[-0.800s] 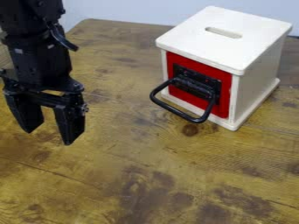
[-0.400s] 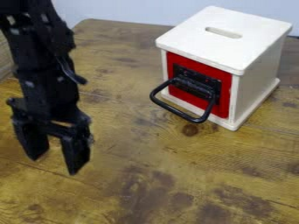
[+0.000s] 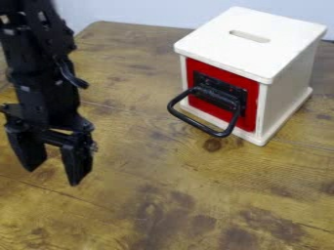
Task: Close the drawer
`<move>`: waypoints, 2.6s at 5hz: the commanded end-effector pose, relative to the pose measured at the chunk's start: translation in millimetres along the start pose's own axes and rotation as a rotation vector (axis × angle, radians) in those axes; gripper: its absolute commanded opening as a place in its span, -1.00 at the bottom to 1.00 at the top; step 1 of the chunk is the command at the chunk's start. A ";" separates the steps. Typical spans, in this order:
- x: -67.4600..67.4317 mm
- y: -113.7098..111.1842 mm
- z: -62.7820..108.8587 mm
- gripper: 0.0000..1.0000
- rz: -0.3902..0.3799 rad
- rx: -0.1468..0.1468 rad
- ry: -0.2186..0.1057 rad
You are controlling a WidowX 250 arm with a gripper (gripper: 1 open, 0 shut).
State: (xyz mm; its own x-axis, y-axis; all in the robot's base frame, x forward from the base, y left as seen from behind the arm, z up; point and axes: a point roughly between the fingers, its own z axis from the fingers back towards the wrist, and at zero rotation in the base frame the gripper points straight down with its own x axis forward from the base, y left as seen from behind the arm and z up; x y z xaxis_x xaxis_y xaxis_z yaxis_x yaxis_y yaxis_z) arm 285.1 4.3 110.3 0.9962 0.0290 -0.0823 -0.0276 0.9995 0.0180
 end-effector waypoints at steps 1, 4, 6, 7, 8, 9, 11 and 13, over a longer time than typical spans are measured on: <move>13.3 20.3 26.5 1.00 0.003 0.016 -0.088; 13.6 -19.5 31.9 1.00 -0.151 0.024 -0.062; 15.7 3.0 25.8 1.00 -0.091 0.007 -0.080; 22.0 23.3 32.4 1.00 -0.028 -0.005 -0.086; 19.4 26.3 43.1 1.00 -0.026 -0.003 -0.080; 21.5 27.5 46.4 1.00 -0.048 -0.009 -0.078; 25.9 25.0 26.7 1.00 -0.067 -0.008 -0.068; 19.1 -1.6 30.2 1.00 -0.072 -0.012 -0.051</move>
State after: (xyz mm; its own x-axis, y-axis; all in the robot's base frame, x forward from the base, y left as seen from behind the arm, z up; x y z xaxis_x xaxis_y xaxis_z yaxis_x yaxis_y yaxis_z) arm 300.7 4.9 117.2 0.9933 -0.0394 -0.1088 0.0395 0.9992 -0.0013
